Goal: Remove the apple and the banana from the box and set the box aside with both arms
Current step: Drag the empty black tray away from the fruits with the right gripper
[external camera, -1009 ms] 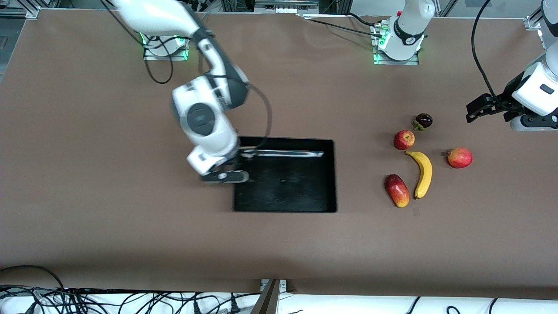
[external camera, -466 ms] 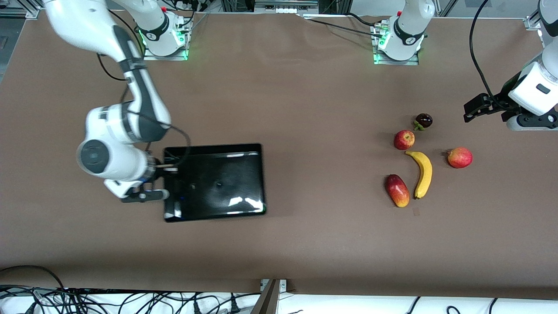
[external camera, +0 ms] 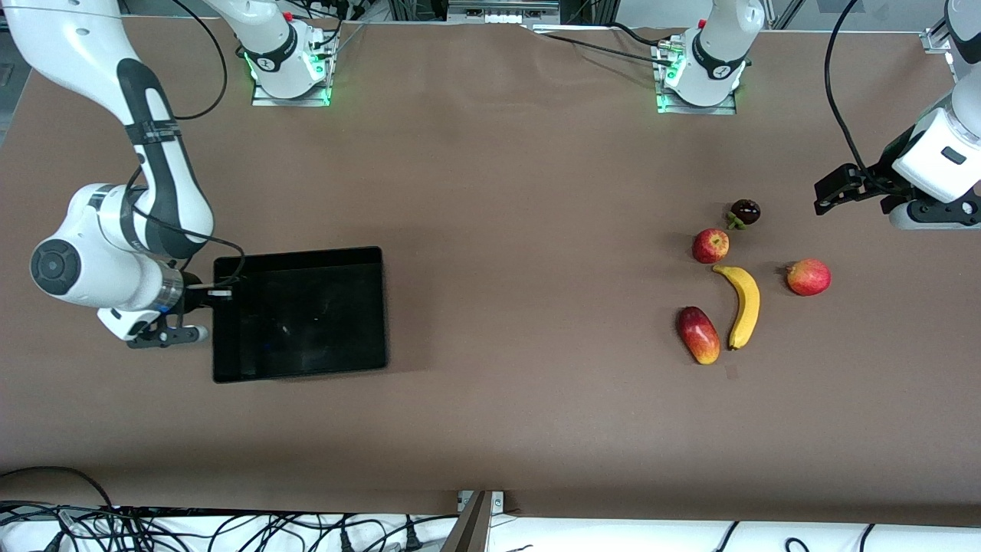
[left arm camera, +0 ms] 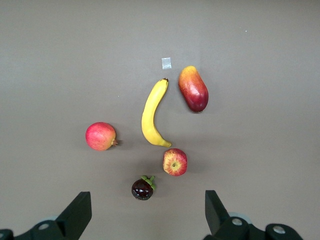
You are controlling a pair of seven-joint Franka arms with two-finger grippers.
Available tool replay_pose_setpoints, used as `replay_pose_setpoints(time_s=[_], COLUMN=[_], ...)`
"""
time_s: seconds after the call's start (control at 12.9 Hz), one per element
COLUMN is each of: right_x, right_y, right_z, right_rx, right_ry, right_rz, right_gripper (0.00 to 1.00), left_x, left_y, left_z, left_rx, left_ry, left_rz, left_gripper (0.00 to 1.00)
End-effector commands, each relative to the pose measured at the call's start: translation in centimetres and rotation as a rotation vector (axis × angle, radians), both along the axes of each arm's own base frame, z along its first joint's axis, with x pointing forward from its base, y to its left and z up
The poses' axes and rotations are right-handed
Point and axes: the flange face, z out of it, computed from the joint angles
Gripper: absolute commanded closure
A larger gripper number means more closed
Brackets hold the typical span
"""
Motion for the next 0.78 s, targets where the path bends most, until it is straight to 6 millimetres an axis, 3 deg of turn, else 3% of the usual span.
replay_pose_setpoints(time_s=[0.0, 0.16, 0.7], right_x=[-2.3, -3.9, -6.8], right_y=[-0.8, -2.2, -2.4], right_z=[0.5, -0.6, -2.8], right_rx=[0.044, 0.045, 0.036], right_ry=[-0.007, 0.003, -0.019], right_rz=[-0.030, -0.075, -0.038], right_gripper=[1.00, 1.00, 1.00], left_x=[-0.4, -0.4, -0.4], left_y=[-0.5, -0.5, -0.5], left_z=[0.8, 0.8, 0.7], left_rx=[-0.016, -0.016, -0.016], left_ry=[-0.011, -0.009, -0.008], left_rz=[0.005, 0.005, 0.005], left_gripper=[0.00, 0.00, 0.00])
